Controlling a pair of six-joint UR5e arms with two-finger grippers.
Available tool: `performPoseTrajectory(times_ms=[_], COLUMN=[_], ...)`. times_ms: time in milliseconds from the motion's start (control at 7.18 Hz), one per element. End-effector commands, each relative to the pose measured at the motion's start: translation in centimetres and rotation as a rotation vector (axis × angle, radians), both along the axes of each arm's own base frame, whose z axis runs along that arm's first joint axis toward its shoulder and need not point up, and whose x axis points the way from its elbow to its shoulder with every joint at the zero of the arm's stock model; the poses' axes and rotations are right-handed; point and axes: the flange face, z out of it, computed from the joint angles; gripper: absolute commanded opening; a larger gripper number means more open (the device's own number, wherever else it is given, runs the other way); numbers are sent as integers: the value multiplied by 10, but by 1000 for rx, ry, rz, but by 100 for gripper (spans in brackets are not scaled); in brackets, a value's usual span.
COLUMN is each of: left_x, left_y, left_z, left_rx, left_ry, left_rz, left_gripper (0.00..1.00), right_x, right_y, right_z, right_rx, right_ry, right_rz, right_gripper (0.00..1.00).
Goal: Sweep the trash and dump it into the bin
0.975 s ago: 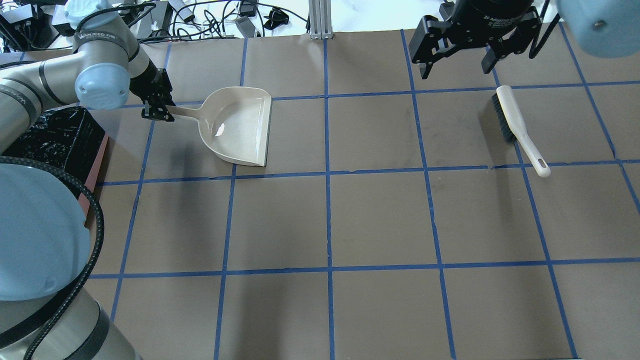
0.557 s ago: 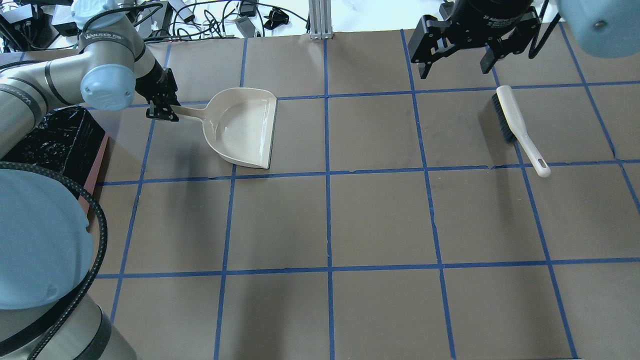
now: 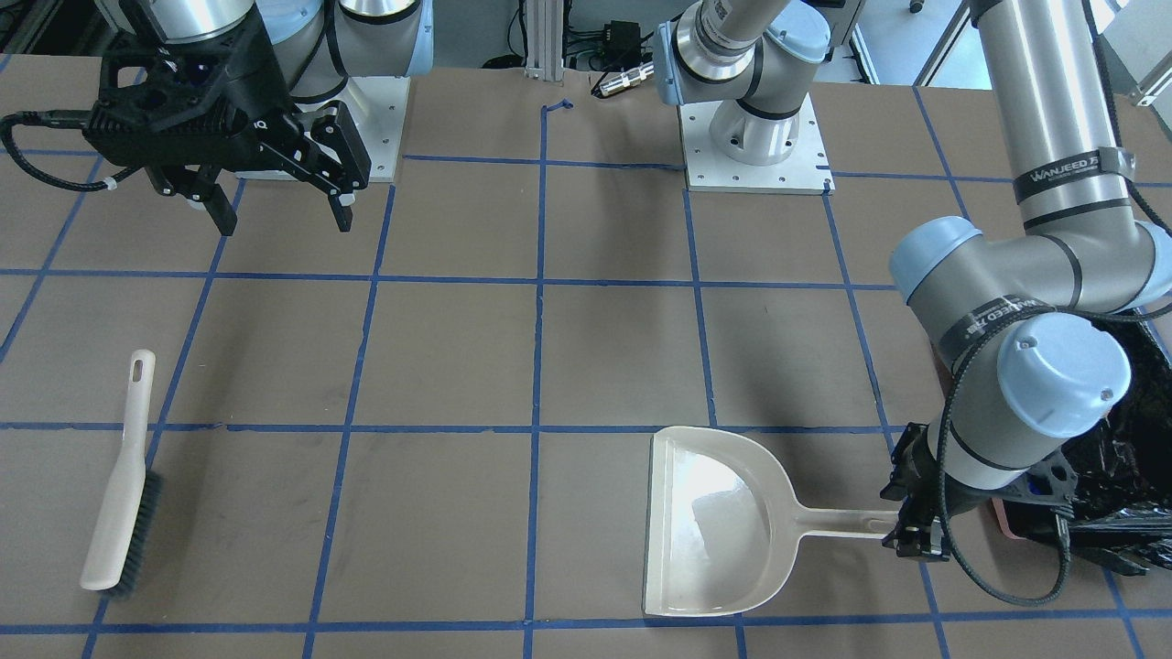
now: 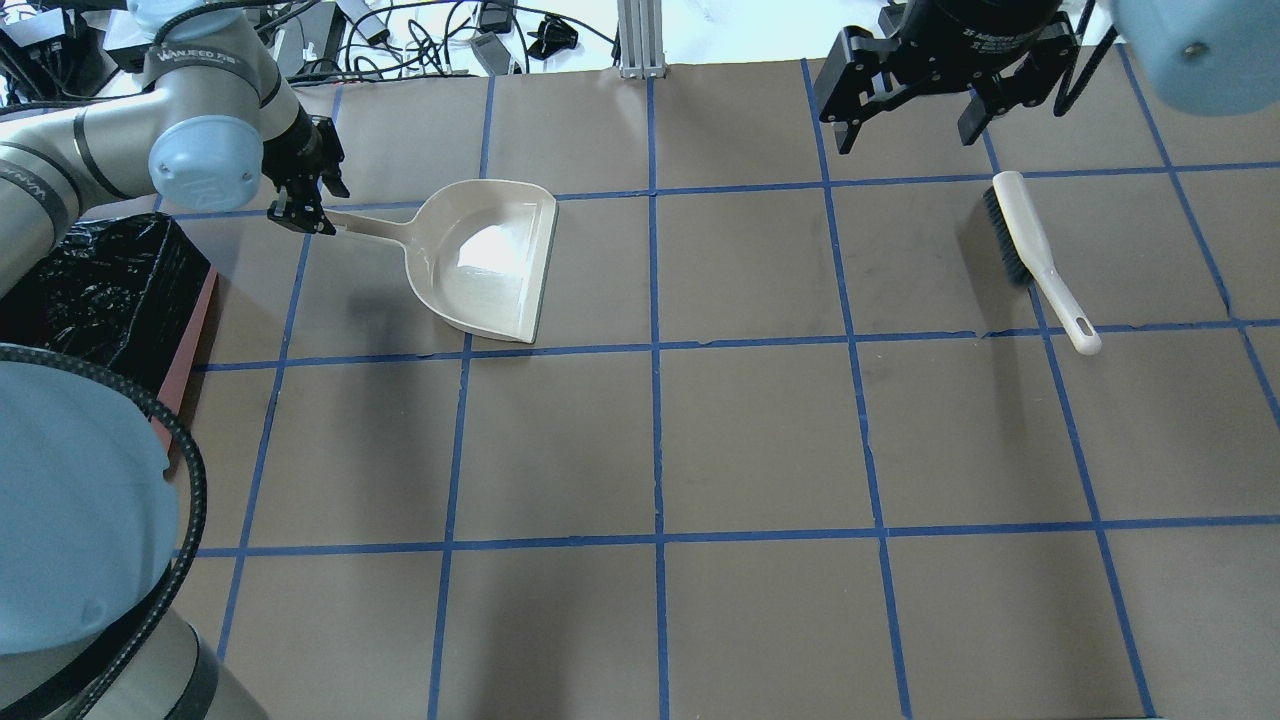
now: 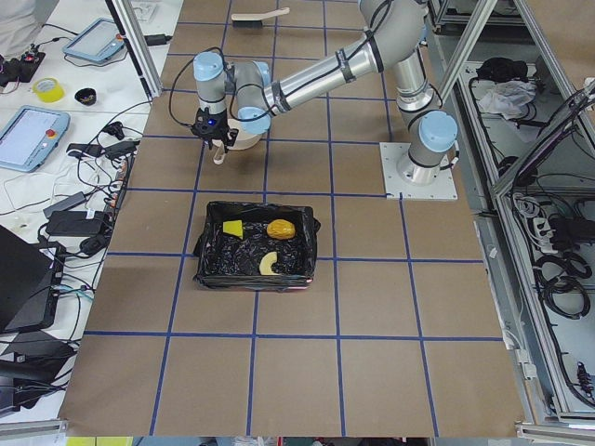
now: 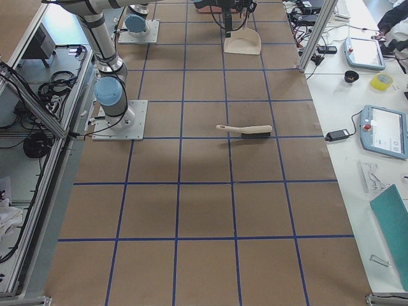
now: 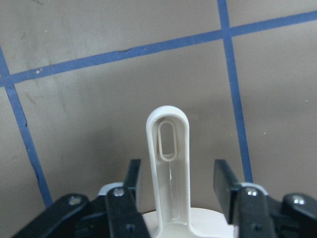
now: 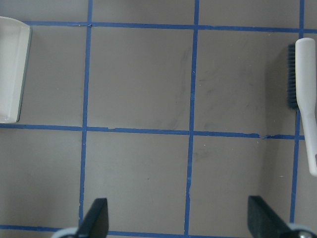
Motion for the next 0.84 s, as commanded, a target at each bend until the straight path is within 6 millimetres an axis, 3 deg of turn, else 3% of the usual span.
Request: performPoseTrajectory(times_ms=[0, 139, 278, 696], left_x=[6, 7, 2, -17], left_y=[-4, 5, 11, 49], left_z=[69, 96, 113, 149], left_rx=[-70, -58, -52, 39], left_ry=[-140, -234, -281, -176], left_rz=[-483, -649, -833, -1000], left_gripper=[75, 80, 100, 100], right_x=[0, 0, 0, 0], right_y=[-3, -2, -3, -2], right_z=[-3, -3, -5, -5], right_rx=[4, 6, 7, 9], right_ry=[1, 1, 1, 3], right_rz=[0, 0, 0, 0], right_gripper=[100, 100, 100, 100])
